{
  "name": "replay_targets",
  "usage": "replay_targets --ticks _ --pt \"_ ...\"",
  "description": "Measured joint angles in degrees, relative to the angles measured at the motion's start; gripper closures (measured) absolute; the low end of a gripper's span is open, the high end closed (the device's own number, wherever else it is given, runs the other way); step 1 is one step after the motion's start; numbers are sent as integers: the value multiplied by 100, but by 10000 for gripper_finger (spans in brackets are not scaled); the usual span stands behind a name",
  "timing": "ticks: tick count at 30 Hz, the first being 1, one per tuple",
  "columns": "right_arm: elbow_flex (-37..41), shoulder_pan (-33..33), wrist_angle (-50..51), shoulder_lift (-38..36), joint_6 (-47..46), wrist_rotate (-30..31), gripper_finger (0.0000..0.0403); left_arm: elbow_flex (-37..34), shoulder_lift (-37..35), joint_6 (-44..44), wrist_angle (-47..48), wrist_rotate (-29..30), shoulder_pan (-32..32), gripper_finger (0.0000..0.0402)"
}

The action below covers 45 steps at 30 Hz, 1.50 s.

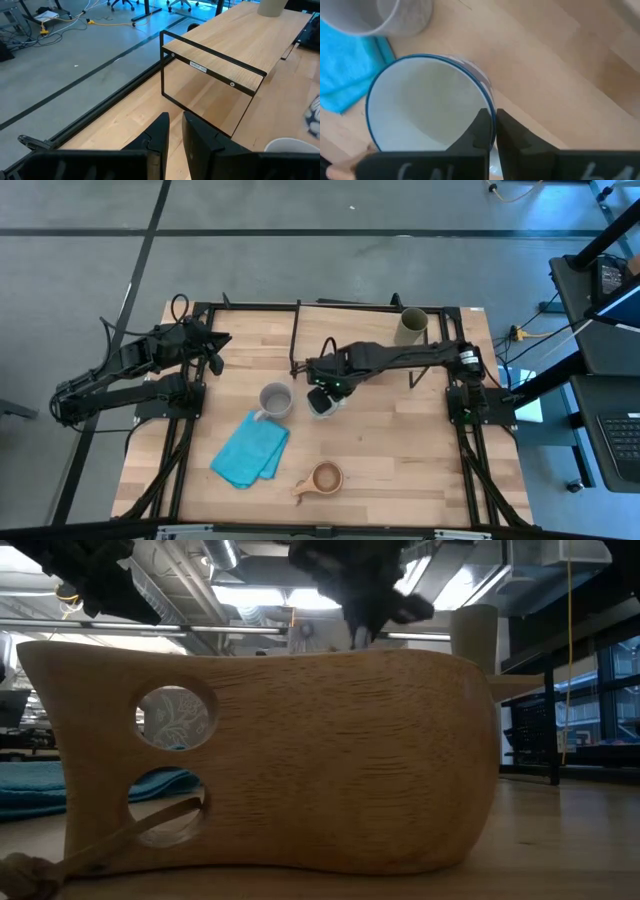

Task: Stack small to large cups/mugs on shelf
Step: Put the blue mug on the shelf

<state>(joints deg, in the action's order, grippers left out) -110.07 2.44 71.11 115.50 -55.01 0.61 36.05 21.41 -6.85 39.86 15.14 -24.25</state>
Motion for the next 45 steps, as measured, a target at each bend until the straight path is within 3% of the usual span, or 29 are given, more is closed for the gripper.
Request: replay_targets --ticks 13,26,36,45 --pt "-1783 13 1950 -18 -26 1115 387 1 2 0 -2 0 -1 355" --pt "-2007 -600 1919 -85 107 1761 387 1 2 0 -2 -120 0 355" --pt "-2012 -1301 1905 -236 526 1655 386 0 2 0 -2 -133 0 355" --pt "-2012 -1885 1896 -499 907 526 386 2 0 0 -2 -131 -2 355"
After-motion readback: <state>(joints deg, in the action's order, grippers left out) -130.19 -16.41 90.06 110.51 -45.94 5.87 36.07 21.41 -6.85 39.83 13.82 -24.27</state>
